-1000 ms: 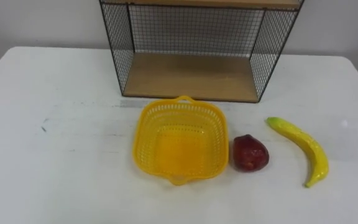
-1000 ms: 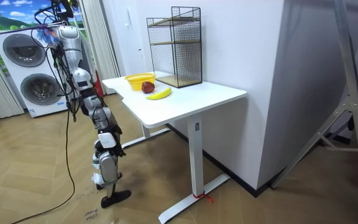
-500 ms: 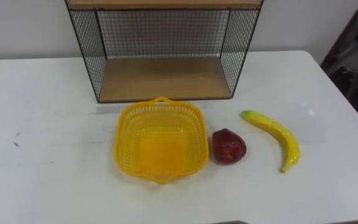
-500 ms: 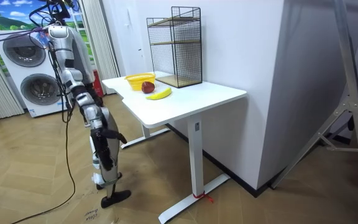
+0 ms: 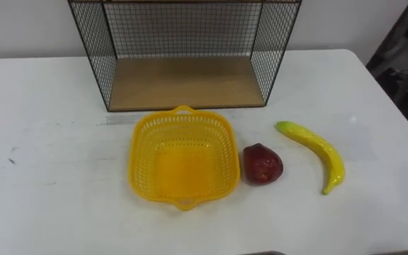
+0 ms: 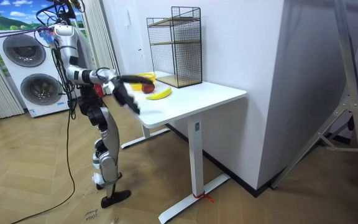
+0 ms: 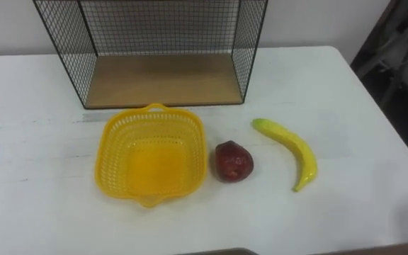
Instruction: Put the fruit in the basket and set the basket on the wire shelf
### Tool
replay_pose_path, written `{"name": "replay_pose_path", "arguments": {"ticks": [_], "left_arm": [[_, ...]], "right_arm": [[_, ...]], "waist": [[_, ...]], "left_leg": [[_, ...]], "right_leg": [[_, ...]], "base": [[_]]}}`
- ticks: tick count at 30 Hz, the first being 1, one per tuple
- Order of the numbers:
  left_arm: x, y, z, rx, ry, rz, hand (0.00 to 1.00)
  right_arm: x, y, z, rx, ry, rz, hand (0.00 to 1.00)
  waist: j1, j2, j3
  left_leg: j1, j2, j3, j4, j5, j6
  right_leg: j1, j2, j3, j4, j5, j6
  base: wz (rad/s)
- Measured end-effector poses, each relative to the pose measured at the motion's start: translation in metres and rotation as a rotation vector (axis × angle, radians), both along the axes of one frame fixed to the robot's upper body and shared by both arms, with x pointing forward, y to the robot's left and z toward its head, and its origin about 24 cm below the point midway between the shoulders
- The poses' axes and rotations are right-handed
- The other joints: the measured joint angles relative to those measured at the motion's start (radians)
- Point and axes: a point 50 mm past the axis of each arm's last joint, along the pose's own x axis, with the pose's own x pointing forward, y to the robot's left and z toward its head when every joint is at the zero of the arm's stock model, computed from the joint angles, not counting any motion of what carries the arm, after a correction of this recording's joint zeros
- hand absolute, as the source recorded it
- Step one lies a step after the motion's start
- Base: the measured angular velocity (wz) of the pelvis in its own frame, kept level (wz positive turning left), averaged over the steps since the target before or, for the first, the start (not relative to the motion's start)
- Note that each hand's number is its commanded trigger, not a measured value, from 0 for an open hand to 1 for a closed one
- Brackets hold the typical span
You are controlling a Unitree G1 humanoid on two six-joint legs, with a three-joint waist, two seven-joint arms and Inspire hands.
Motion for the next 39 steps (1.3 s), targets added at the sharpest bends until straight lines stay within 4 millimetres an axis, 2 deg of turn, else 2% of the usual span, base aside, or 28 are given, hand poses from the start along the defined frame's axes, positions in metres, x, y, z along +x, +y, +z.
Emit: {"name": "replay_pose_path", "arguments": {"ticks": [5, 11, 14, 22, 24, 29, 32, 39], "left_arm": [[-0.003, -0.004, -0.002, -0.012, 0.029, -0.03, 0.0], [-0.006, -0.005, -0.003, -0.003, 0.063, -0.082, 0.0], [-0.007, -0.005, -0.003, 0.001, 0.071, -0.099, 0.0], [-0.01, -0.008, -0.004, 0.003, 0.1, -0.171, 0.0], [-0.01, -0.01, -0.004, 0.0, 0.103, -0.185, 0.0], [-0.009, -0.011, -0.004, -0.003, 0.104, -0.204, 0.0], [-0.008, -0.012, -0.005, -0.005, 0.104, -0.208, 0.0], [-0.009, -0.012, -0.005, -0.006, 0.105, -0.206, 0.0]], "right_arm": [[0.026, 0.03, 0.032, -0.265, 0.029, 0.221, 0.0], [0.048, 0.058, 0.045, -0.379, 0.005, 0.513, 0.0], [0.055, 0.067, 0.043, -0.397, 0.016, 0.632, 0.0], [0.069, 0.093, 0.03, -0.453, 0.101, 0.904, 0.0], [0.072, 0.102, 0.026, -0.474, 0.125, 0.975, 0.0], [0.076, 0.119, 0.02, -0.471, 0.124, 1.127, 0.0], [0.077, 0.126, 0.018, -0.47, 0.123, 1.19, 0.0], [0.078, 0.128, 0.011, -0.476, 0.158, 1.259, 0.0]], "waist": [[0.025, 0.006, -0.0004], [0.049, 0.002, -0.0018], [0.062, 0.0, -0.0023], [0.066, -0.013, -0.0001], [0.064, -0.012, 0.0025], [0.081, -0.009, 0.0017], [0.087, -0.005, 0.0004], [0.09, 0.007, -0.0008]], "left_leg": [[0.003, 0.003, 0.0, -0.003, 0.0, -0.001], [0.003, 0.008, -0.006, -0.004, 0.0, -0.003], [0.001, 0.009, -0.009, -0.001, 0.0, -0.003], [0.002, 0.009, -0.015, 0.005, 0.0, -0.004], [0.006, 0.01, -0.015, 0.005, 0.0, -0.004], [0.011, 0.013, -0.016, 0.005, -0.001, -0.004], [0.01, 0.012, -0.018, 0.008, -0.001, -0.004], [0.01, 0.012, -0.021, 0.009, -0.001, -0.004]], "right_leg": [[0.0, 0.001, -0.004, -0.001, 0.001, -0.002], [0.003, 0.003, -0.018, -0.004, 0.006, -0.007], [0.004, 0.004, -0.019, -0.003, 0.007, -0.007], [0.009, 0.004, -0.019, -0.006, 0.009, -0.009], [0.017, 0.004, -0.02, -0.008, 0.01, -0.009], [0.022, 0.005, -0.022, -0.007, 0.013, -0.009], [0.024, 0.004, -0.025, -0.007, 0.013, -0.009], [0.026, 0.004, -0.028, -0.007, 0.014, -0.009]], "base": [[0.0], [0.01], [0.01], [0.01], [0.0], [0.0], [0.02], [0.01]]}}
